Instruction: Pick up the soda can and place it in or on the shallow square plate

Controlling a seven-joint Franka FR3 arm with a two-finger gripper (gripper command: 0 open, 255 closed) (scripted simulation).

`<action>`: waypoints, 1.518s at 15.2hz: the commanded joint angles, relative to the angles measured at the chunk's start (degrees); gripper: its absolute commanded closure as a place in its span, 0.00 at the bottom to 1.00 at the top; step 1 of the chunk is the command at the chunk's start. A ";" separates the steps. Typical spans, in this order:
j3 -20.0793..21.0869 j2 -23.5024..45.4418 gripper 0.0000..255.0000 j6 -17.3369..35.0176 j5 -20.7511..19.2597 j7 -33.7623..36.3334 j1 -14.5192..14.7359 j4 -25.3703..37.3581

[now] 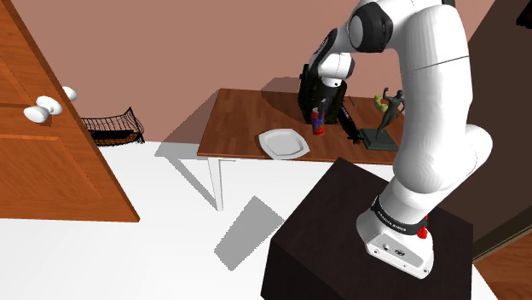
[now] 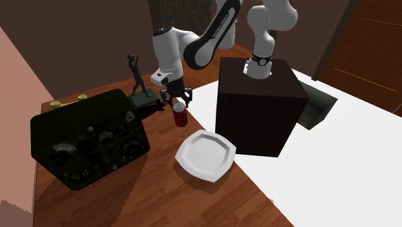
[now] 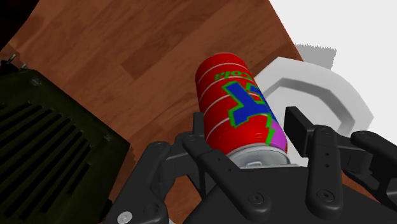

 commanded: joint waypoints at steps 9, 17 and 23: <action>-0.24 -5.85 1.00 -2.40 -2.93 10.79 9.41 -2.17; 0.85 -6.55 1.00 -3.39 -3.71 17.65 14.50 -1.13; 2.07 -3.45 1.00 -0.32 -1.92 16.44 13.65 -1.34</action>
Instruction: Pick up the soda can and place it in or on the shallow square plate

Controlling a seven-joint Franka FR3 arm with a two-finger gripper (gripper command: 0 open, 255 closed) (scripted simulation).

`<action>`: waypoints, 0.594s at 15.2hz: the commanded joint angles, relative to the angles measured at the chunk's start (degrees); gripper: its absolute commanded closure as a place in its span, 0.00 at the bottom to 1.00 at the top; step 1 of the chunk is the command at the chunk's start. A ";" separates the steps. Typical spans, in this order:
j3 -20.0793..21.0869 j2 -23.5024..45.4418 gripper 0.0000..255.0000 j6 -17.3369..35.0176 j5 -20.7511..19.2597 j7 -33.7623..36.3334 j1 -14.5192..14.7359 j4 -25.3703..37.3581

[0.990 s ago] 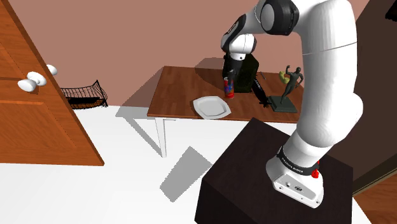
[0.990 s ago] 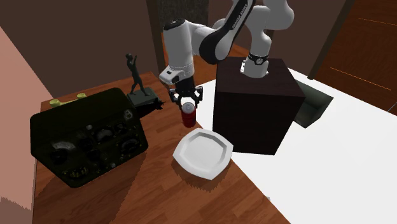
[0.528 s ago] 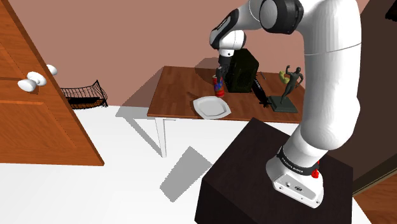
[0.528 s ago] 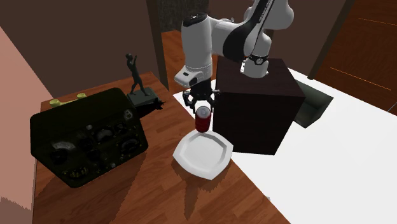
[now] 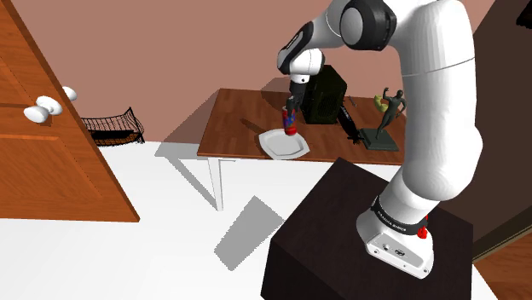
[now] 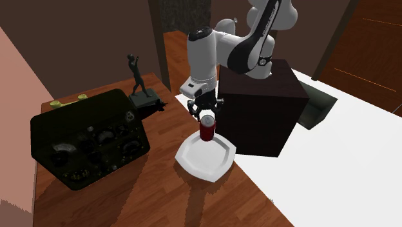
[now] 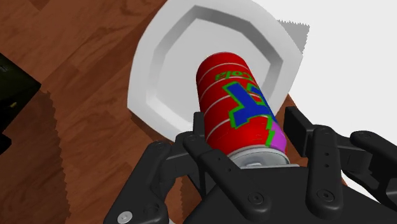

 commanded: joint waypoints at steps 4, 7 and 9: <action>1.11 2.73 1.00 2.48 1.50 -0.96 -0.77 0.16; 1.81 4.44 1.00 3.88 2.37 -1.54 -1.27 0.38; 2.29 5.60 1.00 4.79 2.94 -1.91 -1.61 0.59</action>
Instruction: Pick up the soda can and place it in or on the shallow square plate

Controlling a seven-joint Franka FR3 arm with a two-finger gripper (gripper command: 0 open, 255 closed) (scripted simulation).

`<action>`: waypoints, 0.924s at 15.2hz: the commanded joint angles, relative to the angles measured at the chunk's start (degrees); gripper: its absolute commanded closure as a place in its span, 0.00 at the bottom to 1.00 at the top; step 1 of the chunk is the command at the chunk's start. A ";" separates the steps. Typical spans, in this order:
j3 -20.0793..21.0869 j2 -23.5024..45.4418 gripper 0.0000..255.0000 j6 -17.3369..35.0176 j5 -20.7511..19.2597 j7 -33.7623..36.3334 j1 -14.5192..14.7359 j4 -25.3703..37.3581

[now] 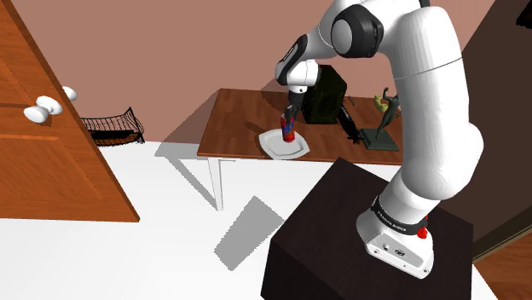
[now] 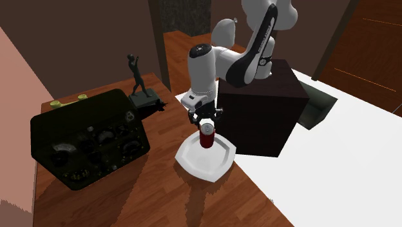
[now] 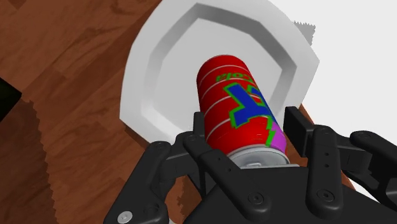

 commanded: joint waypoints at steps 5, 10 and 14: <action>1.49 3.63 1.00 2.70 1.68 -1.08 -1.07 0.90; 1.75 4.27 1.00 3.14 1.95 -1.26 -1.26 1.09; 1.75 4.27 1.00 3.14 1.95 -1.26 -1.26 1.09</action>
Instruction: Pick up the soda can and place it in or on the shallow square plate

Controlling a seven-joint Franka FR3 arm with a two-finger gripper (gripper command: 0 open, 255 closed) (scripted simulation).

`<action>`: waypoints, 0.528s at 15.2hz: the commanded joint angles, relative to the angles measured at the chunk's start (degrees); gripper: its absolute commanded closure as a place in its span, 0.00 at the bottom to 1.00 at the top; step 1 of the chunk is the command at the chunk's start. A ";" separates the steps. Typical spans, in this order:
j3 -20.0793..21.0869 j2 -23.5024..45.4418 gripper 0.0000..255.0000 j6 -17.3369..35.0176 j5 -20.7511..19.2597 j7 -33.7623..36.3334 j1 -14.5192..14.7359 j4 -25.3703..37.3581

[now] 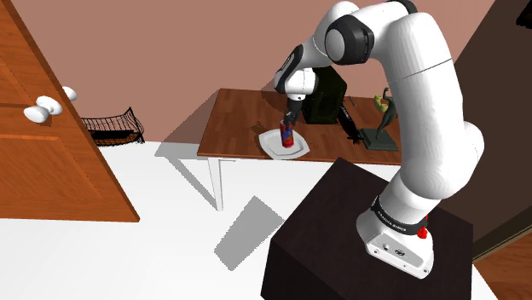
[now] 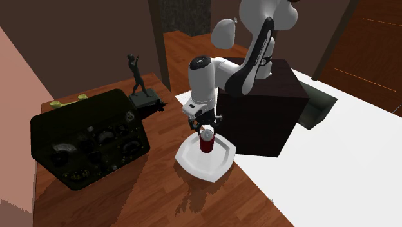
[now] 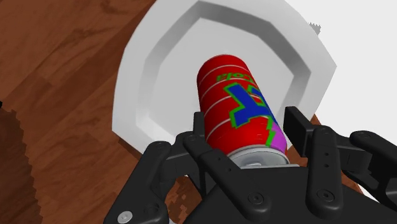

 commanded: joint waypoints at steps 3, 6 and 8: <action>0.00 -0.03 0.00 0.02 0.00 0.00 0.01 -0.01; -0.01 -0.02 0.00 0.00 0.00 0.00 0.00 0.02; -1.24 -2.79 0.00 -2.36 -1.33 0.79 0.71 -0.36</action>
